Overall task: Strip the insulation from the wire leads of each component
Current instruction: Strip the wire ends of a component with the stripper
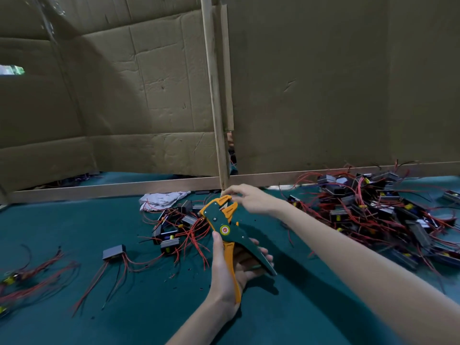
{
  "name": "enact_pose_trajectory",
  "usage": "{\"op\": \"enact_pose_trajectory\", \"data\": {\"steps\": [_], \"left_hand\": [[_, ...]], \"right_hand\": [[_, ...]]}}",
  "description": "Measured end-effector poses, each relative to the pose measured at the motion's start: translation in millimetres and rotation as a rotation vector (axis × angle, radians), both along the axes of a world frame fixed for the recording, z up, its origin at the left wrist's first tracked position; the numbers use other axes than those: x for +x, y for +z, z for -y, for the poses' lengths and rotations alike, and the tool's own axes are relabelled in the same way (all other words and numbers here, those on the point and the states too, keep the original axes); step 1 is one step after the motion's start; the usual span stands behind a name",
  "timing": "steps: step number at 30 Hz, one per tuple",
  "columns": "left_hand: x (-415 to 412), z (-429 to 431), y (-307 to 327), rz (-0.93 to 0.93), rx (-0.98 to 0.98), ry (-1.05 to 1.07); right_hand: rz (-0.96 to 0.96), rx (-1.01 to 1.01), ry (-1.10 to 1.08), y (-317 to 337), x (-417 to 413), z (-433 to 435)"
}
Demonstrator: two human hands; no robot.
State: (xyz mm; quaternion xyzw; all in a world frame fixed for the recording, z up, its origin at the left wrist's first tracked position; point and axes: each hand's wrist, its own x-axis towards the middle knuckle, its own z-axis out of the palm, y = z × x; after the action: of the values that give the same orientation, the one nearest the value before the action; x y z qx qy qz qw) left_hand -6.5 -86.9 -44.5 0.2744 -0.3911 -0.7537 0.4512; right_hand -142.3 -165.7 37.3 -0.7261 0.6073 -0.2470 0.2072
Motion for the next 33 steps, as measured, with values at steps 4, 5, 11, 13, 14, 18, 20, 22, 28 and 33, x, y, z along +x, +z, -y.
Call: {"op": "enact_pose_trajectory", "data": {"steps": [4,5,11,13,14,18,20,22,28,33], "left_hand": [[-0.4,-1.5,-0.2,-0.002,-0.026,0.091],[-0.5,-1.6,-0.8,0.000,-0.042,0.114],[-2.3,-5.5,-2.6,0.048,-0.112,0.244],[-2.8,-5.7,-2.8,0.074,-0.104,0.263],[-3.1,-5.6,-3.2,0.082,-0.118,0.263],[-3.4,-3.2,-4.0,0.103,-0.069,0.275],[-3.1,-4.0,-3.6,0.104,-0.067,0.280],[-3.1,-4.1,-4.6,0.086,-0.084,0.270],[-4.6,-1.8,-6.4,0.021,-0.108,0.210],[-4.2,-3.9,-6.1,0.039,-0.140,0.254]], "right_hand": [[0.047,0.075,0.036,-7.9,24.3,22.0],[0.043,0.067,0.055,-6.4,30.2,25.0],[-0.322,-0.040,0.094,-5.8,48.4,48.2],[-0.417,0.026,0.034,-16.7,45.9,44.3],[-0.483,0.005,0.046,-21.8,44.8,43.7],[-0.397,0.060,-0.015,-32.9,45.2,42.4],[-0.444,0.010,0.011,-36.5,50.3,53.7],[-0.408,0.041,-0.013,-31.0,58.0,66.6],[-0.581,-0.157,0.130,1.8,55.6,53.4],[-0.625,0.182,-0.046,-34.5,53.4,38.7]]}}
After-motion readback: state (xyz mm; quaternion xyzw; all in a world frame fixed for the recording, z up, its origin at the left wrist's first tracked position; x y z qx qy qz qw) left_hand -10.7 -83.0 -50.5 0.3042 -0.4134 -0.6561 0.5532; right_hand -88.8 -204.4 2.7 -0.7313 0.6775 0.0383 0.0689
